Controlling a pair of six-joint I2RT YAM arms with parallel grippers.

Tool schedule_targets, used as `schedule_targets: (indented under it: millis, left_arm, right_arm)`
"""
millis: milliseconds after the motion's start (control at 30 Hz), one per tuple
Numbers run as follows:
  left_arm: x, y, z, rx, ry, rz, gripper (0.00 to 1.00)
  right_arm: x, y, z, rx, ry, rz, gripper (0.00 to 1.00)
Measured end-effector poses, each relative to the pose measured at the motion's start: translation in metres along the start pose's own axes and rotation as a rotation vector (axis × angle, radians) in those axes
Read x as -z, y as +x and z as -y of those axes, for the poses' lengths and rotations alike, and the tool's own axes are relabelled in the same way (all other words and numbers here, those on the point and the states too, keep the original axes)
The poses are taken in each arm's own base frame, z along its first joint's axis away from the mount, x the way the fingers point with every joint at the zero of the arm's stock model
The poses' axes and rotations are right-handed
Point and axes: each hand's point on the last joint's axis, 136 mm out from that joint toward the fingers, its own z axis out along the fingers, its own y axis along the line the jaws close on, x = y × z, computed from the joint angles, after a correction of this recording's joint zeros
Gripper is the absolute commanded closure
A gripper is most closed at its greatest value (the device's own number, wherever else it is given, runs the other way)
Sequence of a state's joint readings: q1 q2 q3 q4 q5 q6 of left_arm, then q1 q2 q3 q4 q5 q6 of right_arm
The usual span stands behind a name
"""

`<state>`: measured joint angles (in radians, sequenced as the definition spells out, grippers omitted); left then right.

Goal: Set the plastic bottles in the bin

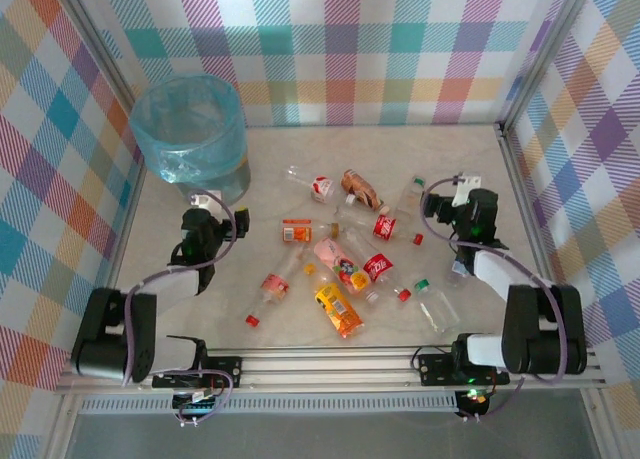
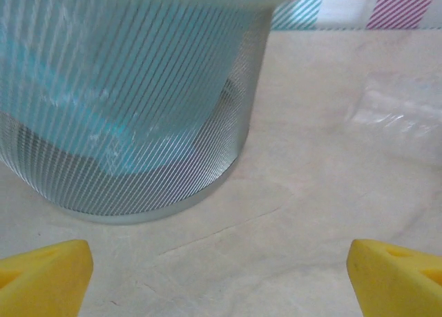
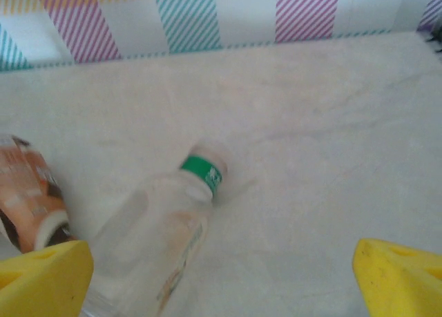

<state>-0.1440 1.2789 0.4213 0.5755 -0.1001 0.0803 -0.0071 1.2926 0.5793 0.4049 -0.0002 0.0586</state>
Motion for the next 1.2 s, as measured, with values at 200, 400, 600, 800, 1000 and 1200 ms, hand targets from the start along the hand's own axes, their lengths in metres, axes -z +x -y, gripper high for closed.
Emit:
schedule_targets:
  millis: [200, 400, 600, 800, 1000, 1200]
  left_arm:
    - [0.038, -0.04, 0.023, -0.036, 0.03, 0.059, 0.11]
    - [0.078, -0.091, 0.055, -0.015, 0.133, 0.038, 0.19]
    - [0.103, -0.107, 0.093, -0.034, 0.235, -0.186, 0.21]
    - [0.104, -0.043, 0.127, -0.153, 0.273, -0.533, 0.19]
    - [0.094, 0.014, 0.152, -0.238, 0.294, -0.768, 0.16]
    - [0.078, 0.052, 0.159, -0.271, 0.28, -0.913, 0.14]
  right_arm:
    - [0.028, -0.055, -0.02, -0.061, -0.043, -0.026, 0.12]
    - [0.06, -0.068, -0.074, -0.066, -0.21, -0.163, 0.16]
    - [0.102, -0.051, -0.12, -0.057, -0.352, -0.332, 0.18]
    - [0.134, -0.041, -0.142, -0.057, -0.418, -0.467, 0.19]
    - [0.152, -0.02, -0.155, -0.08, -0.457, -0.605, 0.21]
    - [0.16, 0.009, -0.176, -0.095, -0.498, -0.749, 0.21]
